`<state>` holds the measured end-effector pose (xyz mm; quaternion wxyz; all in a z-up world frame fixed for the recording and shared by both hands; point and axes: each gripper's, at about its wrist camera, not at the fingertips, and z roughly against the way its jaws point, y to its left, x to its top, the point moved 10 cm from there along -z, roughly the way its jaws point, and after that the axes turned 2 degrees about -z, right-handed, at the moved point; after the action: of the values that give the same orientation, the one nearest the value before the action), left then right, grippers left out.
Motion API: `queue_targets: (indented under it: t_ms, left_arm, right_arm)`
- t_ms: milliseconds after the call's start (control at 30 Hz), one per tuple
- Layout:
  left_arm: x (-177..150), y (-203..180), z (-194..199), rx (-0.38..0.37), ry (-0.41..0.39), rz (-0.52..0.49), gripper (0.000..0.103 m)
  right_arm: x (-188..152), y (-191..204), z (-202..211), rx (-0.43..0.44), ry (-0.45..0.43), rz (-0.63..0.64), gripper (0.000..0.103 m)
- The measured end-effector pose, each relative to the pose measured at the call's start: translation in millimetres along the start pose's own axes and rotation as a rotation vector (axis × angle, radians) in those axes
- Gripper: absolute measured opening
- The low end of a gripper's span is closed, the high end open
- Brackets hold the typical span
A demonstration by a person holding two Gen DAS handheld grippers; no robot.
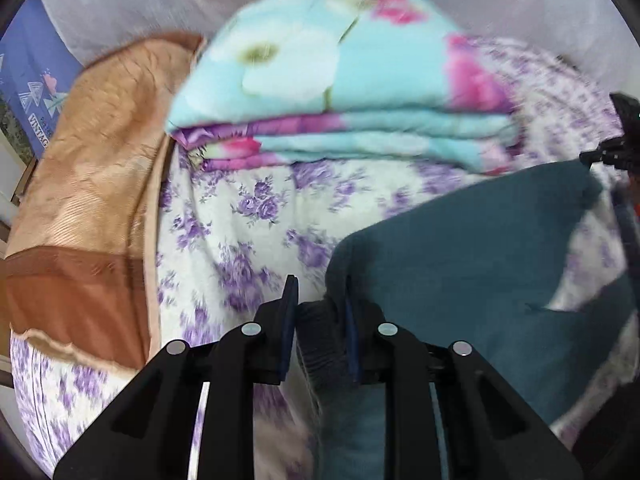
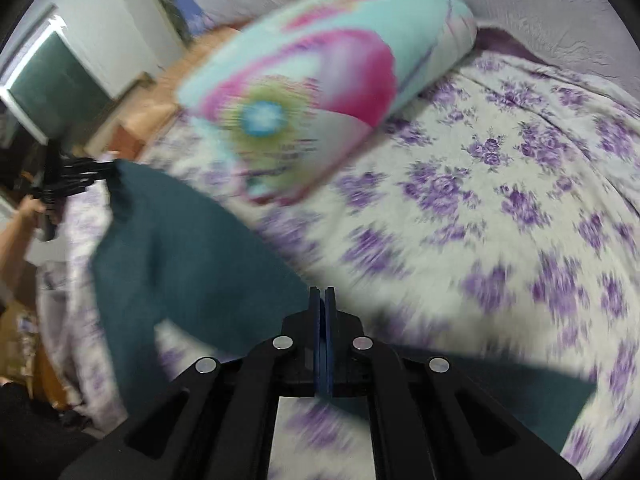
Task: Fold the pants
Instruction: 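Fold the pants in half, bringing the right gripper's hem toward the left gripper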
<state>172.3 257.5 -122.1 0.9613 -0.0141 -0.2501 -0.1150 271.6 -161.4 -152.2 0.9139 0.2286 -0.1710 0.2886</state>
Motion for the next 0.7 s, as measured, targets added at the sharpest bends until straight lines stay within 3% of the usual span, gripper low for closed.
queue_targets:
  t_ms: [100, 200, 333, 400, 467, 500, 533, 633, 667, 700]
  left_arm:
    - [-25.3, -10.0, 38.1, -0.024, -0.032, 0.001, 0.021]
    - [-71.3, -19.0, 58.9, -0.032, -0.016, 0.008, 0.021]
    - [-136.0, -26.7, 52.3, -0.027, 0.065, 0.040, 0.021]
    - [-168.4, -25.4, 36.0, -0.001, 0.132, 0.060, 0.023]
    - [-202.2, -17.5, 13.5, 0.017, 0.212, 0.138, 0.029]
    - [-216.0, -13.8, 5.0, 0.031, 0.248, 0.165, 0.037]
    - [-228.5, -8.5, -0.2, 0.052, 0.272, 0.194, 0.048]
    - [-231.1, -4.2, 17.7, 0.049, 0.215, 0.256, 0.050]
    - [-226.8, -3.4, 29.3, 0.055, 0.180, 0.260, 0.051]
    - [-219.5, -2.0, 44.4, 0.067, 0.131, 0.272, 0.057]
  right_arm:
    - [-36.3, 30.1, 41.4, 0.068, -0.026, -0.010, 0.002]
    - [-96.9, 65.2, 61.0, 0.138, 0.001, -0.062, 0.002]
    - [-182.9, 101.4, 38.6, 0.204, 0.100, -0.154, 0.002]
    - [-217.3, 108.1, 17.1, 0.187, 0.129, -0.188, 0.003]
    - [-247.2, 106.0, -11.1, 0.158, 0.185, -0.246, 0.006]
    - [-262.1, 106.5, -21.0, 0.121, 0.229, -0.257, 0.007]
    - [-268.7, 107.5, -24.7, 0.093, 0.235, -0.257, 0.007]
    - [-252.2, 114.0, 5.8, 0.084, 0.137, -0.249, 0.018]
    - [-243.7, 112.6, 18.4, 0.077, 0.094, -0.245, 0.034]
    - [-233.8, 108.8, 32.6, 0.052, 0.045, -0.238, 0.041]
